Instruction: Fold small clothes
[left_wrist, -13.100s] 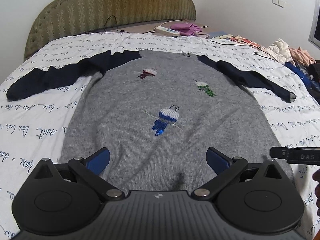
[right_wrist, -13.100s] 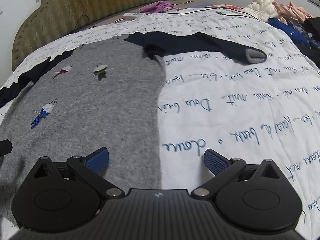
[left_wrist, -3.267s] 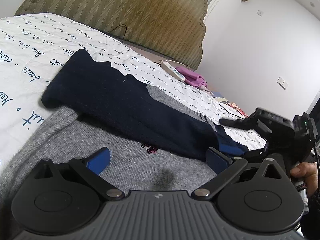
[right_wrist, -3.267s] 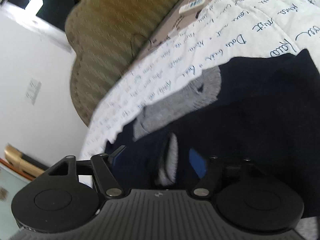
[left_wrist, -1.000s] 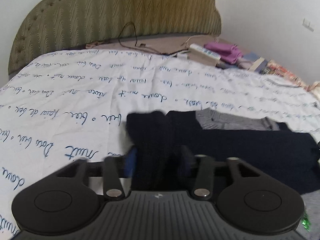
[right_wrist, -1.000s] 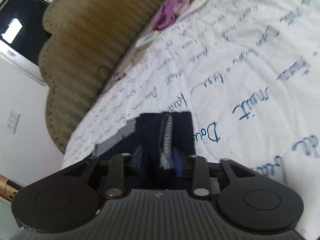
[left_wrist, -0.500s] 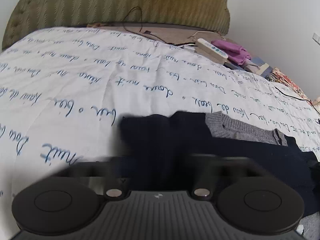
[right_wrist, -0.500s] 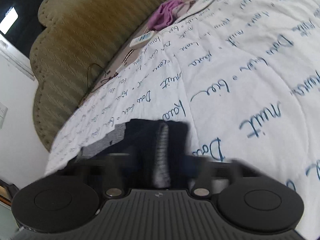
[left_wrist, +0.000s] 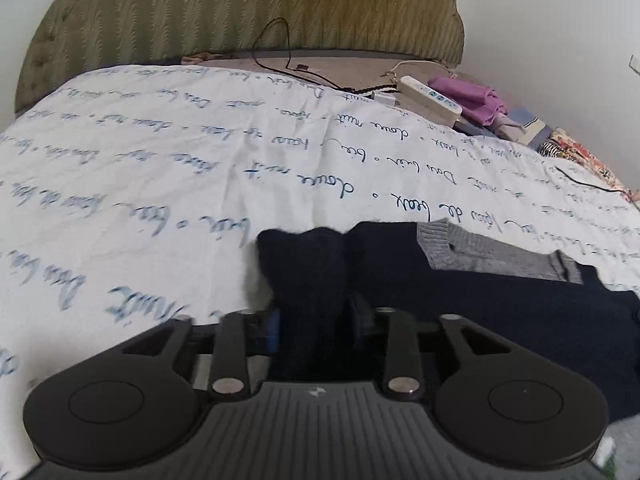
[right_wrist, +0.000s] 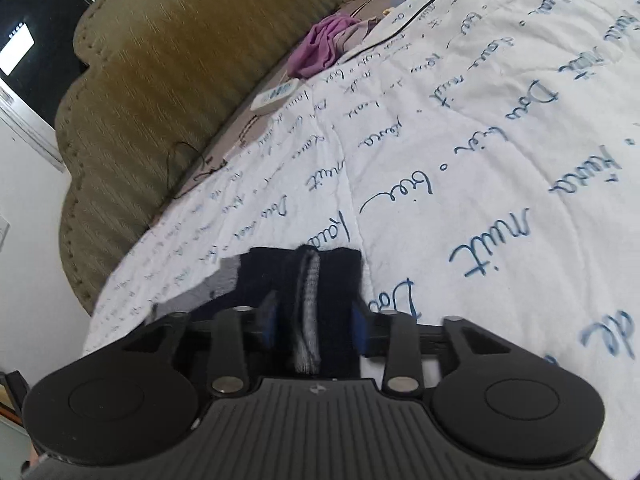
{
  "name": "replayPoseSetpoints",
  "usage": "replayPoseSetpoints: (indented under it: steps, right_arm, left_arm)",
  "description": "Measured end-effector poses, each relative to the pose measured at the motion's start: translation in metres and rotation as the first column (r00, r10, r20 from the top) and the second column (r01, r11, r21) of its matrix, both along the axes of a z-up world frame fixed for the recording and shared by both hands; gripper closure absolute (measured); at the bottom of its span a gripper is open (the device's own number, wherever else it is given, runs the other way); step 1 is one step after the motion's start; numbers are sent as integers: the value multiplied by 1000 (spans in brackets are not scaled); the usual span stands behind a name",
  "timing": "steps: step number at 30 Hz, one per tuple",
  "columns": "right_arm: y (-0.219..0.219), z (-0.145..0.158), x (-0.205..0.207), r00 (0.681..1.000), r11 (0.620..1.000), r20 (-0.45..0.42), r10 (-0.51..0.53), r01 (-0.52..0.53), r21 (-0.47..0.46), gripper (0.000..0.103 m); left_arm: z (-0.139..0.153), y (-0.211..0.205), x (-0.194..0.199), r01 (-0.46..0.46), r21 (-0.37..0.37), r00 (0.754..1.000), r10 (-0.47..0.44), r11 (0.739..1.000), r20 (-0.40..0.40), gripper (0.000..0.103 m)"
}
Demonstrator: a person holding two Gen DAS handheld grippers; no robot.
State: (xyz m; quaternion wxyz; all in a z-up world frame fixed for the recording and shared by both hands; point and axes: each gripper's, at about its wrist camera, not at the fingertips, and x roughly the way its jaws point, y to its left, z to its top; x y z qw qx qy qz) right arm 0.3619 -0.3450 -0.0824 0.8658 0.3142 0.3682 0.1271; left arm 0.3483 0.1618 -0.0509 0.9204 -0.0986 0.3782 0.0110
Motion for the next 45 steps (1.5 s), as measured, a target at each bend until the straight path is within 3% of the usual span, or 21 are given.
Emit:
replayPoseSetpoints:
  steps: [2, 6, 7, 8, 9, 11, 15, 17, 20, 22, 24, 26, 28, 29, 33, 35, 38, 40, 41, 44, 45]
  right_arm:
    - [-5, 3, -15, 1000, 1000, 6, 23, -23, -13, 44]
    - [5, -4, -30, 996, 995, -28, 89, -91, -42, 44]
    - [11, -6, -31, 995, 993, -19, 100, -101, -57, 56]
    - [17, -6, -32, 995, 992, -3, 96, -96, -86, 65]
    - [20, -8, -30, 997, 991, -8, 77, -77, -110, 94]
    - [20, -10, -29, 998, 992, 1, 58, -58, -113, 93]
    - [7, -16, -36, 999, 994, -6, 42, -42, -105, 96]
    - [5, -22, -36, 999, 997, 1, 33, -33, -72, 97]
    - [8, -17, -36, 1000, 998, -18, 7, -8, -59, 83]
    - [8, -6, -47, 999, 999, -33, 4, -6, -43, 65]
    - [7, 13, -73, 1000, 998, 18, 14, -13, -67, 51]
    - [6, 32, -108, 996, 994, 79, 51, -43, -98, 45]
    - [3, 41, -147, 992, 994, 99, 82, -74, -79, 33]
    - [0, 42, -166, 991, 994, 92, 93, -88, -58, 33]
    - [-10, 29, -237, 995, 994, 30, 98, -99, 40, 33]
    - [-14, 15, -268, 996, 992, -18, 89, -87, 96, 33]
    - [-13, -2, -304, 994, 986, -73, 84, -72, 151, 33]
    - [-11, -3, -322, 994, 983, -65, 89, -77, 166, 33]
    - [-9, -2, -329, 994, 981, -62, 92, -80, 179, 33]
    - [-4, 3, -339, 991, 971, -51, 126, -113, 208, 33]
    - [-2, 4, -341, 989, 972, -56, 137, -123, 201, 33]
  left_arm:
    - [4, 5, -17, 10, 4, 1000, -10, 1000, 12, 25]
    - [-10, 7, -32, 24, -40, 1000, -24, 999, -3, 25]
    - [-15, 4, -35, 12, -27, 1000, -11, 1000, 13, 25]
    - [-17, -1, -36, 8, 2, 999, -8, 1000, 35, 31]
    - [-19, -7, -38, 17, 42, 998, -20, 999, 58, 60]
    - [-13, -15, -38, 47, 73, 996, -53, 996, 76, 86]
    - [-15, -18, -38, 65, 111, 996, -71, 992, 52, 90]
    - [-18, -30, -41, 74, 185, 992, -91, 980, 85, 90]
    - [-16, -42, -43, 64, 257, 991, -91, 964, 93, 86]
    - [-6, -34, -49, 53, 231, 994, -73, 971, 80, 72]
    - [9, -23, -69, 26, 201, 997, -40, 979, 67, 37]
    - [23, -10, -106, -2, 190, 990, -25, 982, 139, 31]
    - [32, 3, -151, -17, 177, 981, -18, 984, 194, 31]
    - [33, 10, -170, -28, 164, 980, -6, 986, 201, 31]
    - [22, 47, -254, -72, 8, 983, 69, 997, 169, 31]
    - [11, 63, -292, -155, -94, 977, 166, 983, 133, 31]
    - [-12, 84, -339, -265, -322, 958, 287, 909, 22, 30]
    - [-13, 85, -366, -263, -396, 950, 309, 880, 54, 30]
    - [-12, 84, -374, -258, -429, 951, 305, 866, 44, 28]
    - [-19, 82, -389, -190, -584, 974, 228, 789, -9, 27]
    - [-21, 80, -391, -181, -585, 978, 205, 791, -25, 27]
